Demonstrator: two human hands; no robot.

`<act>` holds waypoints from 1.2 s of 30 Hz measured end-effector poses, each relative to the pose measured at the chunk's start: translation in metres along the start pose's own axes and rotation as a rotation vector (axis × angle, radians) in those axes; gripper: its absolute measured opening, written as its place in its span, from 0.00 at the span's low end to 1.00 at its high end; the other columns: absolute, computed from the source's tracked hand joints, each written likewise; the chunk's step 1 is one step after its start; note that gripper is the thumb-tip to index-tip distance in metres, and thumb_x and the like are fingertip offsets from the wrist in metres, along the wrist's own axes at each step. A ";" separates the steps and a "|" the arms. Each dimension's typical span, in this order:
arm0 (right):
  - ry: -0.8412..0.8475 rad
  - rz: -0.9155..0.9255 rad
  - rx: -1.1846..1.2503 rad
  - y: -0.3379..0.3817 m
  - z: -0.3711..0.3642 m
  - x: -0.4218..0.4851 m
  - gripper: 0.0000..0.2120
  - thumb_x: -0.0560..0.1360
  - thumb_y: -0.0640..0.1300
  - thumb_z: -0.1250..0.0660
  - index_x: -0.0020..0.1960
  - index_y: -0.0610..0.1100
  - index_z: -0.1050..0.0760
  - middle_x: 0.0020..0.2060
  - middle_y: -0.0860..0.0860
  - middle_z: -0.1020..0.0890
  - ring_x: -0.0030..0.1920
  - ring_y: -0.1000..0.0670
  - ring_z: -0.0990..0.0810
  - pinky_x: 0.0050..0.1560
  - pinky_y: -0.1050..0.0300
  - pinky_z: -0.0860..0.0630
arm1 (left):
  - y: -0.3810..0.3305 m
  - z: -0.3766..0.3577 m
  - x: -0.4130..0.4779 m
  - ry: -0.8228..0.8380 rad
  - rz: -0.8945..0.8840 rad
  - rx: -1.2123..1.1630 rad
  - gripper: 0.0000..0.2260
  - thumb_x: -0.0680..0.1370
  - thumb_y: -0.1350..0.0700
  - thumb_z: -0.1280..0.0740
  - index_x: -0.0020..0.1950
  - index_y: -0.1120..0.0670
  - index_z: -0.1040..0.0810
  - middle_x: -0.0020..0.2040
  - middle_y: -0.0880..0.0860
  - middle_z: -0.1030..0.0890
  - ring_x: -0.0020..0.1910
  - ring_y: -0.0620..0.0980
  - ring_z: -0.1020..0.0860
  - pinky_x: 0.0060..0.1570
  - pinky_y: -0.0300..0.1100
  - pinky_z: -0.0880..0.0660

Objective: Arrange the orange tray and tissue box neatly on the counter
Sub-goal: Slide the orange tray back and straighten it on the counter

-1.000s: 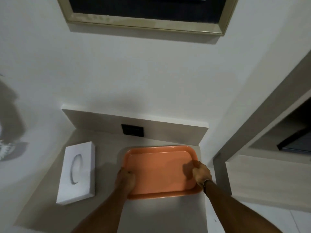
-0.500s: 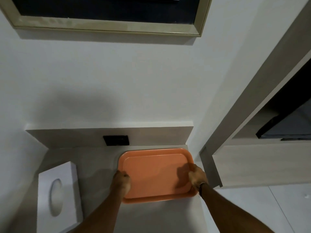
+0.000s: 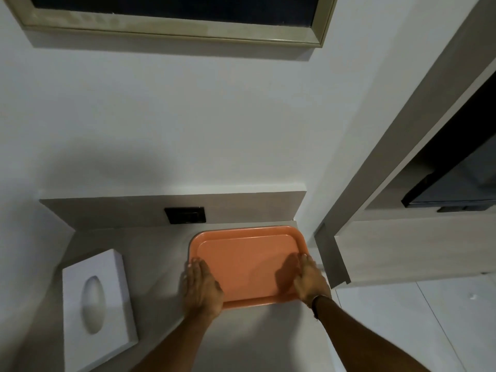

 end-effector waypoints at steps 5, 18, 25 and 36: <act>0.031 0.202 -0.194 0.020 -0.036 -0.042 0.35 0.80 0.51 0.43 0.82 0.47 0.54 0.82 0.44 0.44 0.80 0.39 0.40 0.76 0.38 0.34 | -0.022 -0.036 -0.046 0.068 -0.251 0.114 0.30 0.81 0.48 0.47 0.80 0.56 0.53 0.82 0.55 0.50 0.81 0.55 0.54 0.81 0.52 0.52; 0.087 0.408 -0.397 -0.001 -0.100 -0.091 0.38 0.75 0.53 0.56 0.82 0.43 0.59 0.83 0.44 0.53 0.83 0.45 0.54 0.79 0.52 0.57 | -0.033 -0.062 -0.116 0.108 -0.365 0.200 0.29 0.83 0.50 0.51 0.80 0.58 0.58 0.82 0.57 0.56 0.81 0.57 0.59 0.81 0.54 0.56; 0.097 0.408 -0.434 -0.006 -0.102 -0.090 0.35 0.80 0.51 0.52 0.82 0.41 0.62 0.83 0.44 0.56 0.83 0.44 0.57 0.79 0.50 0.58 | -0.037 -0.065 -0.120 0.130 -0.369 0.218 0.29 0.84 0.50 0.51 0.80 0.58 0.60 0.81 0.58 0.59 0.81 0.58 0.60 0.80 0.54 0.55; 0.110 0.391 -0.423 0.004 -0.093 -0.055 0.39 0.79 0.54 0.47 0.82 0.41 0.63 0.83 0.43 0.57 0.83 0.43 0.57 0.80 0.49 0.56 | -0.051 -0.062 -0.080 0.143 -0.365 0.204 0.29 0.83 0.50 0.49 0.80 0.58 0.57 0.82 0.57 0.57 0.81 0.57 0.57 0.80 0.55 0.53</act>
Point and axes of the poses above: each hand's wrist, its own x-axis towards the middle knuckle, its own z-axis out of the back of the hand, y = z × x, the point moved 7 cm from there along x, towards the middle knuckle
